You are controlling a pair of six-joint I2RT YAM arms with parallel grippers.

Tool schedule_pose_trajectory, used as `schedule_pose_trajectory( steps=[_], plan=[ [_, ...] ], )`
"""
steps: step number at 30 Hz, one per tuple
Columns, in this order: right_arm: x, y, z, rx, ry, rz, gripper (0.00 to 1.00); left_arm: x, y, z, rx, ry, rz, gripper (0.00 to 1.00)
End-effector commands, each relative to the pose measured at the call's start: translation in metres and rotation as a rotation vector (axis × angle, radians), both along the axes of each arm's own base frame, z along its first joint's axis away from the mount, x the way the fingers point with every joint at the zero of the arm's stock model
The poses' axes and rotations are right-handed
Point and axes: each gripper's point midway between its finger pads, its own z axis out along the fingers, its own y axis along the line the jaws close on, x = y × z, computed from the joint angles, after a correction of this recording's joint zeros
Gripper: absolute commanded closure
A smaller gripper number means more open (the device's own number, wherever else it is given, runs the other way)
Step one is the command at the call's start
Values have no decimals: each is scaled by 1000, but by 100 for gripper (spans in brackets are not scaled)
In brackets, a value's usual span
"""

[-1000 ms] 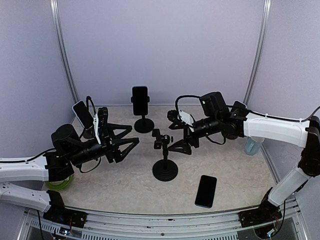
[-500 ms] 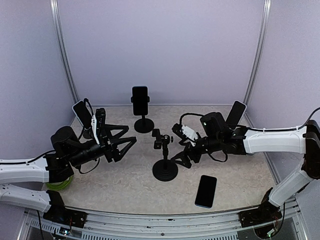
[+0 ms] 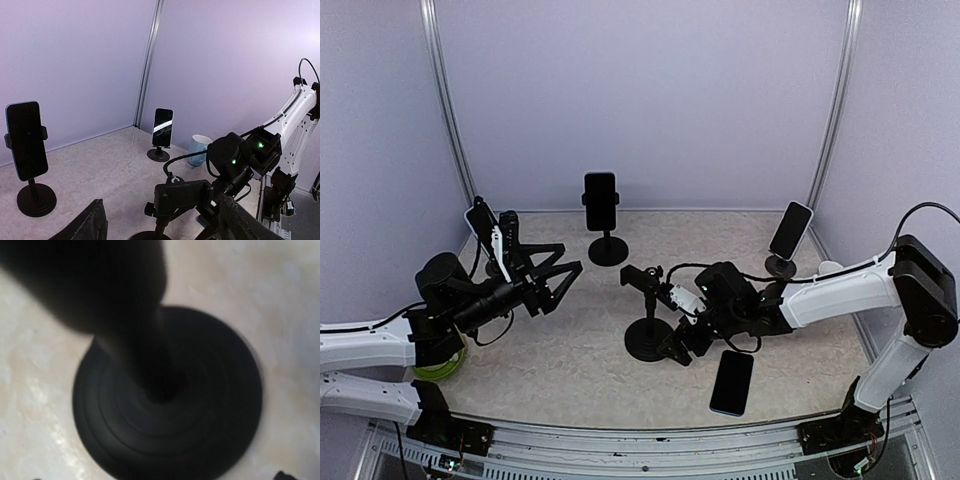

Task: Place the phone on the phone stand
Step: Move the phone stand to the center of the board.

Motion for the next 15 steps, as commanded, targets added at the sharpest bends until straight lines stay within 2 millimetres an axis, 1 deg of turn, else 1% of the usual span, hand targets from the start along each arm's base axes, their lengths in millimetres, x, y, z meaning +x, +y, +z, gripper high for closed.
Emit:
schedule_pose_trajectory(
  steps=[1, 4, 10, 15],
  plan=[
    [0, -8, -6, -11, 12, -75, 0, 2, 7, 11, -41, -22, 25, 26],
    [2, -13, -5, -8, 10, -104, 0, 2, 5, 8, -38, -15, 21, 25],
    [3, -19, -9, -21, 21, -143, 0, 5, 0, 2, -29, 5, 11, 26],
    [11, -32, -24, -87, 35, -240, 0, 5, -2, -1, -32, 16, 3, 25]
  ],
)
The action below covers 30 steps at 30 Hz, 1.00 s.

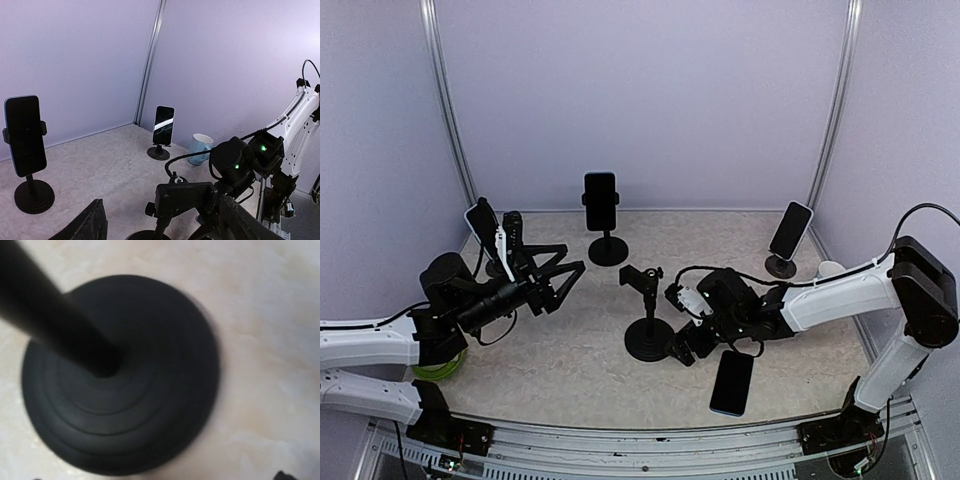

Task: Place the phone on the phone stand
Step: Move the phone stand to the center of the board.

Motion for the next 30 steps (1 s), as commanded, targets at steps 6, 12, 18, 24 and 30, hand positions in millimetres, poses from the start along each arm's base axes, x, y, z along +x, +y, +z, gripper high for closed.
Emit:
schedule_pose_trajectory(
  steps=[6, 12, 18, 24, 30],
  plan=[
    [2, -20, -17, -74, 30, -120, 0, 0, 2, 0, -23, 2, -2, 25],
    [-5, -22, -25, -88, 71, -111, 0, -1, 4, -2, -25, 1, 5, 25],
    [-2, -30, -42, -155, 82, -149, 0, 0, 4, -2, -30, 1, 6, 25],
    [11, -31, -48, -187, 55, -197, 0, 1, 7, -3, -30, 1, 20, 25],
    [37, -17, -44, -177, 27, -224, 0, 1, 6, -4, -30, 7, 20, 25]
  ],
)
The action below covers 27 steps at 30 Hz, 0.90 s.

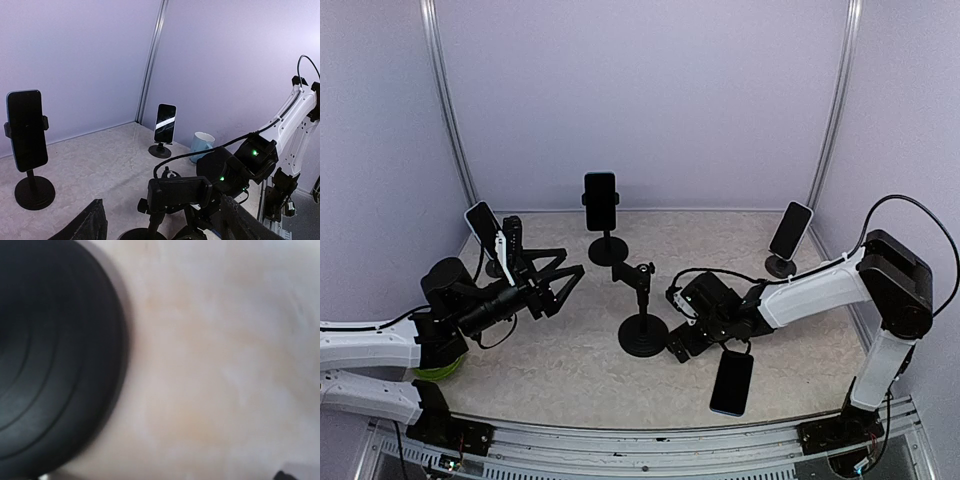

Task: Place the phone on the phone stand
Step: Move the phone stand to the center of the board, then pick up the phone from the center of the board.

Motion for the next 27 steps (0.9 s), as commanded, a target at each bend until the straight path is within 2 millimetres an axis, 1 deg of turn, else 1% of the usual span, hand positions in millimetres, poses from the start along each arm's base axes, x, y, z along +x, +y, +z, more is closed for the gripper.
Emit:
schedule_pose_trajectory(
  steps=[1, 7, 9, 12, 14, 15, 17, 21, 25, 27],
  plan=[
    [18, 3, -9, -25, 7, -41, 0, 1, 5, 6, -29, -10, 16, 25],
    [56, 17, 1, 48, 4, -41, 0, 1, 11, 5, -29, -6, 37, 25],
    [73, 19, 6, 67, -11, -47, 0, 0, 13, 4, -30, -4, 44, 25],
    [90, 33, 15, 95, -17, -13, 0, -1, 14, 4, -34, -1, 43, 23],
    [98, 38, 23, 91, -32, 2, 0, -1, 14, 4, -36, -1, 41, 22],
    [98, 40, 26, 91, -36, 8, 0, -2, 15, 5, -35, -1, 41, 22],
    [96, 36, 28, 86, -43, 11, 0, -4, 16, 6, -33, -2, 41, 22],
    [83, 11, 26, 60, -37, -17, 0, -12, 15, 5, -21, -19, 8, 15],
    [68, -12, 42, 74, -40, -54, 0, -25, 1, -3, 13, -23, -58, 3],
    [63, -27, 50, 68, -48, -101, 0, -30, -9, -9, 44, -19, -74, 1]
  ],
)
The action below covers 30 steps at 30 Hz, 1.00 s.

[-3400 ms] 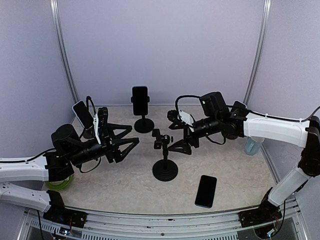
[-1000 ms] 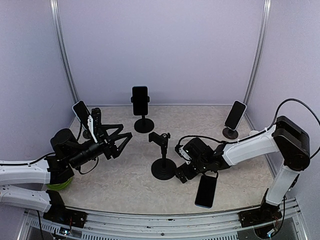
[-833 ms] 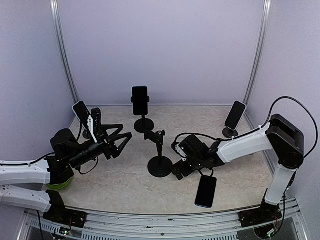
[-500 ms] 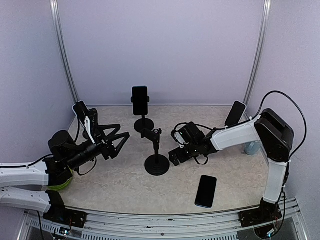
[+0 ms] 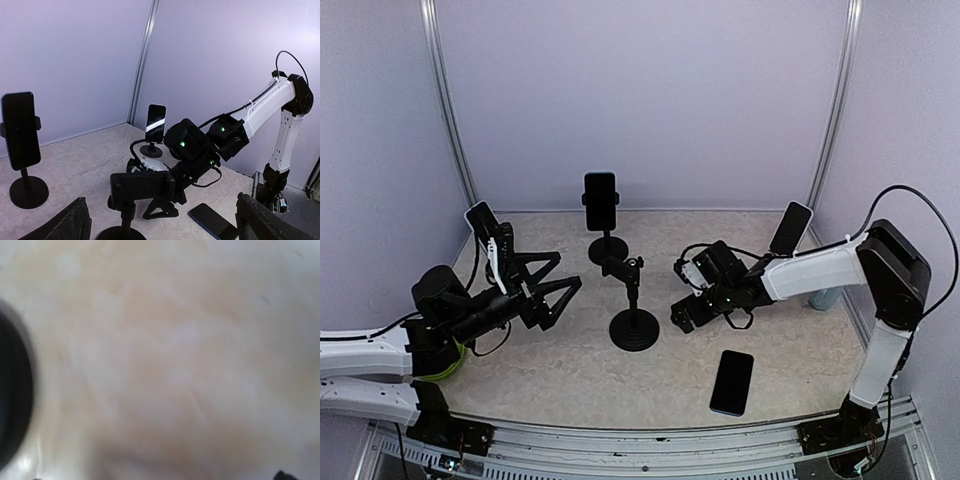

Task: Place the phone on the phone stand
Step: Pick up the phone from the center of the board.

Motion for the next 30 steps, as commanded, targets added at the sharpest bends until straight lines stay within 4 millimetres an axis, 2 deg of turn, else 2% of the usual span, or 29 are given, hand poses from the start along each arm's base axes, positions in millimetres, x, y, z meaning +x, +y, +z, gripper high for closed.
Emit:
schedule_pose_trajectory(
  steps=[1, 6, 12, 13, 14, 20, 25, 30],
  plan=[
    [-8, -28, 33, 27, -28, -102, 0, -15, -21, -17, 78, 4, -59, 1],
    [-28, -50, 33, 49, 20, -197, 0, -27, -42, -29, 129, 5, -96, 1],
    [-36, -67, 32, 52, 19, -257, 0, -35, -72, -47, 200, 60, -146, 1],
    [-37, -69, 33, 59, 20, -263, 0, -39, -80, -47, 210, 67, -152, 1],
    [-44, -71, 35, 77, 28, -255, 0, -41, -97, -63, 273, 107, -142, 1],
    [-53, -82, 44, 116, 30, -295, 0, -44, -137, -87, 382, 177, -111, 1],
    [-51, -100, 62, 166, -8, -361, 0, -45, -175, -102, 474, 230, -91, 1],
    [-46, -121, 91, 239, -84, -449, 0, -49, -210, -128, 564, 301, -122, 1]
  ],
)
